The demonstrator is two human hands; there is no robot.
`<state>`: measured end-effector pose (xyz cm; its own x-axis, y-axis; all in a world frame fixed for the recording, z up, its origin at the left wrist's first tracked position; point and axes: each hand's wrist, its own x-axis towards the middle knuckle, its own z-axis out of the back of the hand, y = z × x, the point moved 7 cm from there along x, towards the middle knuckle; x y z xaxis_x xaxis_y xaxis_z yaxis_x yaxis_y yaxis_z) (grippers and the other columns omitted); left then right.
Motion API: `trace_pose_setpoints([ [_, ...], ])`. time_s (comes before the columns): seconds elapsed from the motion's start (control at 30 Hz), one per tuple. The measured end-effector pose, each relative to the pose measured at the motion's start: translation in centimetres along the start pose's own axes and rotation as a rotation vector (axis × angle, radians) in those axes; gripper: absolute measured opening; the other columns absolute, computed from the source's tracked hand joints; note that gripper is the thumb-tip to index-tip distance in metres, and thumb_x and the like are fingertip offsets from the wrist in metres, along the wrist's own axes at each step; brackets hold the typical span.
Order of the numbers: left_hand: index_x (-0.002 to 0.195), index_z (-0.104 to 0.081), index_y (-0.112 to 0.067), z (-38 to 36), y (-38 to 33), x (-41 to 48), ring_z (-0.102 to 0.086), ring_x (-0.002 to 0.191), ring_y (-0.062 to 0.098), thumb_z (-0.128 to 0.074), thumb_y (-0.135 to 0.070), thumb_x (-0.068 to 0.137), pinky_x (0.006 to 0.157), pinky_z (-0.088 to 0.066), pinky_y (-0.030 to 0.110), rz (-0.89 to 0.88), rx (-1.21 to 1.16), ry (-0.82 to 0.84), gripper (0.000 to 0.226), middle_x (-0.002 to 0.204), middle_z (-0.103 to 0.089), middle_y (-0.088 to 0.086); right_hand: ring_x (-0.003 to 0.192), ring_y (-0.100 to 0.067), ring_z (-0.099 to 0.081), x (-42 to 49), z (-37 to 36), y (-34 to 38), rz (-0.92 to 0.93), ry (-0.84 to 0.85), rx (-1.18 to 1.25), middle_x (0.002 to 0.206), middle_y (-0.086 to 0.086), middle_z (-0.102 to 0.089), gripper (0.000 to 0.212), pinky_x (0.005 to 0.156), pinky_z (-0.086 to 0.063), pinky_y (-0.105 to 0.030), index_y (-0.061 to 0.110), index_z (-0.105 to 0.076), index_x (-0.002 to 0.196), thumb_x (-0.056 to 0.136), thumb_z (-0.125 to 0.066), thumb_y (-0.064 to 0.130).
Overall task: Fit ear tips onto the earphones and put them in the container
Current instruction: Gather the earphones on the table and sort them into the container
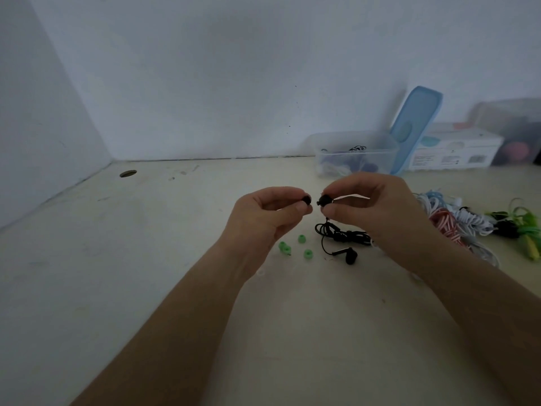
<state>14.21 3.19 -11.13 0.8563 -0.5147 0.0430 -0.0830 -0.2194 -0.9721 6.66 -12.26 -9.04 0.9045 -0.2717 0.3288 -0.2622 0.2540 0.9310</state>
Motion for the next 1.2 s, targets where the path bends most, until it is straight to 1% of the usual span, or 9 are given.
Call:
trace_pose_setpoints([
  [0.13, 0.091, -0.071, -0.007, -0.22, 0.11, 0.17, -0.073, 0.092, 0.022, -0.067, 0.008, 0.082, 0.074, -0.056, 0.02, 0.008, -0.049, 0.009, 0.018, 0.093, -0.076, 0.01, 0.086, -0.016, -0.075, -0.05, -0.04, 0.15, 0.013, 0.008, 0.01, 0.088, -0.001, -0.078, 0.02, 0.084, -0.059, -0.028, 0.01, -0.074, 0.096, 0.079, -0.077, 0.0],
  [0.3, 0.088, -0.071, -0.007, -0.4, 0.11, 0.19, -0.074, 0.091, 0.022, -0.066, 0.01, 0.081, 0.071, -0.056, 0.02, 0.007, -0.058, 0.017, 0.018, 0.093, -0.076, 0.011, 0.086, -0.019, -0.075, 0.04, 0.05, -0.05, 0.008, -0.01, 0.01, 0.088, -0.002, -0.077, 0.019, 0.086, -0.059, -0.034, 0.012, -0.074, 0.095, 0.081, -0.075, -0.001],
  [0.6, 0.091, -0.071, -0.006, -0.55, 0.05, 0.14, -0.074, 0.091, 0.023, -0.067, 0.01, 0.08, 0.077, -0.058, 0.022, -0.002, -0.008, 0.033, 0.019, 0.095, -0.076, 0.013, 0.085, -0.022, -0.075, 0.09, 0.08, -0.17, 0.007, -0.021, 0.03, 0.09, -0.004, -0.077, 0.019, 0.087, -0.059, -0.039, 0.01, -0.073, 0.095, 0.081, -0.075, -0.002],
  [0.83, 0.091, -0.071, -0.006, -0.65, -0.23, 0.01, -0.073, 0.094, 0.026, -0.07, 0.009, 0.079, 0.083, -0.058, 0.026, -0.029, 0.066, 0.033, 0.02, 0.097, -0.076, 0.015, 0.083, -0.021, -0.075, 0.08, 0.18, -0.09, 0.012, -0.023, 0.024, 0.089, -0.005, -0.077, 0.019, 0.083, -0.06, -0.034, 0.009, -0.073, 0.096, 0.08, -0.075, -0.002],
  [1.03, 0.093, -0.072, -0.005, -0.84, -0.09, -0.03, -0.074, 0.091, 0.022, -0.062, 0.01, 0.086, 0.08, -0.058, 0.023, -0.009, 0.022, 0.044, 0.019, 0.095, -0.076, 0.014, 0.082, -0.019, -0.076, 0.07, 0.36, 0.11, 0.025, -0.029, 0.014, 0.088, -0.003, -0.077, 0.019, 0.081, -0.06, -0.028, 0.01, -0.074, 0.096, 0.08, -0.076, -0.001],
  [1.2, 0.093, -0.072, -0.004, -0.82, -0.06, 0.05, -0.074, 0.089, 0.024, -0.063, 0.01, 0.085, 0.079, -0.059, 0.023, -0.01, 0.009, 0.038, 0.018, 0.095, -0.076, 0.016, 0.082, -0.018, -0.075, 0.13, 0.29, 0.23, 0.035, -0.013, 0.023, 0.087, -0.003, -0.078, 0.02, 0.078, -0.058, -0.023, 0.011, -0.075, 0.094, 0.08, -0.075, -0.003],
])
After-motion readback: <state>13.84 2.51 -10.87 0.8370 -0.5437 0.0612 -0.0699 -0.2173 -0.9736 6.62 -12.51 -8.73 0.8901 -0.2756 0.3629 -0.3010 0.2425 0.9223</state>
